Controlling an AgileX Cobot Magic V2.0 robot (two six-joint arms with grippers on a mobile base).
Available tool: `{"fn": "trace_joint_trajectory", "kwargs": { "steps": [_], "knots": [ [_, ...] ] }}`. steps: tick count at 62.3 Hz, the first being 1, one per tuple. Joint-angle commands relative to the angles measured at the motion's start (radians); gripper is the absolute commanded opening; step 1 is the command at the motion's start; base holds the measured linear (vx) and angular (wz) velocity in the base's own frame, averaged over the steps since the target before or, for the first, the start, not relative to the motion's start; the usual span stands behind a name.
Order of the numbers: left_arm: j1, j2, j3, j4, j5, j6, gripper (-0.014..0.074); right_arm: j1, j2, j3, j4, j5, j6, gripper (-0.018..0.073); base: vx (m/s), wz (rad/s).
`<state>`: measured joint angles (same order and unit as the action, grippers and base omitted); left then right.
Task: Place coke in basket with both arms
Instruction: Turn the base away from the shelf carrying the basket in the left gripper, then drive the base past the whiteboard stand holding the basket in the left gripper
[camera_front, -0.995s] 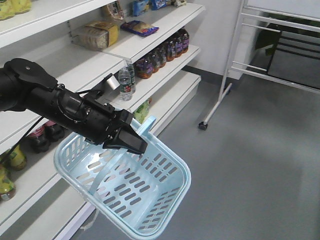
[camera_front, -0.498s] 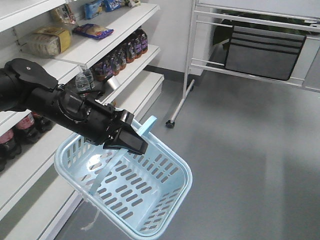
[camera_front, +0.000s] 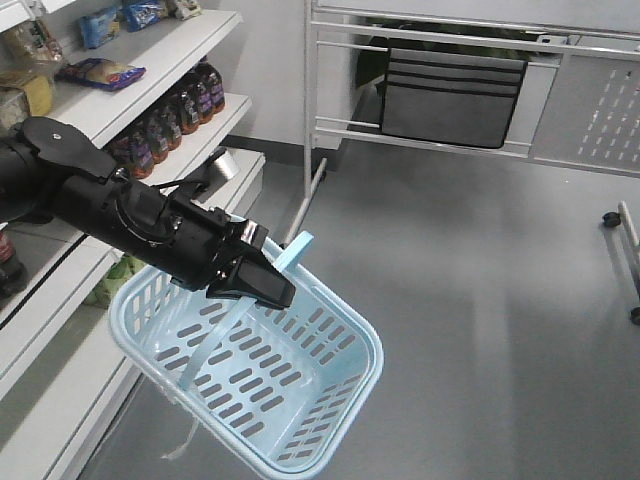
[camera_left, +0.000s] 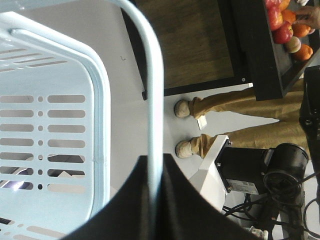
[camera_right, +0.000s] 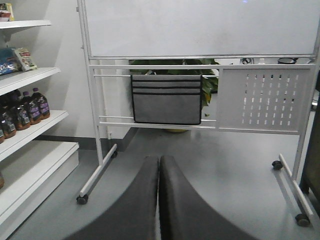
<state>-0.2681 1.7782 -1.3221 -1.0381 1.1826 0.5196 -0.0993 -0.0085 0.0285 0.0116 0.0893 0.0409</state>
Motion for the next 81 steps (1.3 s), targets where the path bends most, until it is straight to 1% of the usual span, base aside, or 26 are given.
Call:
{"fn": "trace_joint_trajectory", "kwargs": {
  "steps": [1, 47, 81],
  "knots": [
    [-0.004, -0.054, -0.032, -0.084, 0.016, 0.000, -0.0006, -0.007, -0.015, 0.019, -0.003, -0.074, -0.007, -0.0010, 0.04, -0.27],
    [-0.004, -0.054, -0.032, -0.084, 0.016, 0.000, -0.0006, -0.007, -0.015, 0.019, -0.003, -0.074, -0.007, -0.0010, 0.05, -0.29],
    [-0.004, -0.054, -0.032, -0.084, 0.016, 0.000, -0.0006, -0.007, -0.015, 0.019, -0.003, -0.074, -0.007, -0.0010, 0.06, -0.17]
  ]
}}
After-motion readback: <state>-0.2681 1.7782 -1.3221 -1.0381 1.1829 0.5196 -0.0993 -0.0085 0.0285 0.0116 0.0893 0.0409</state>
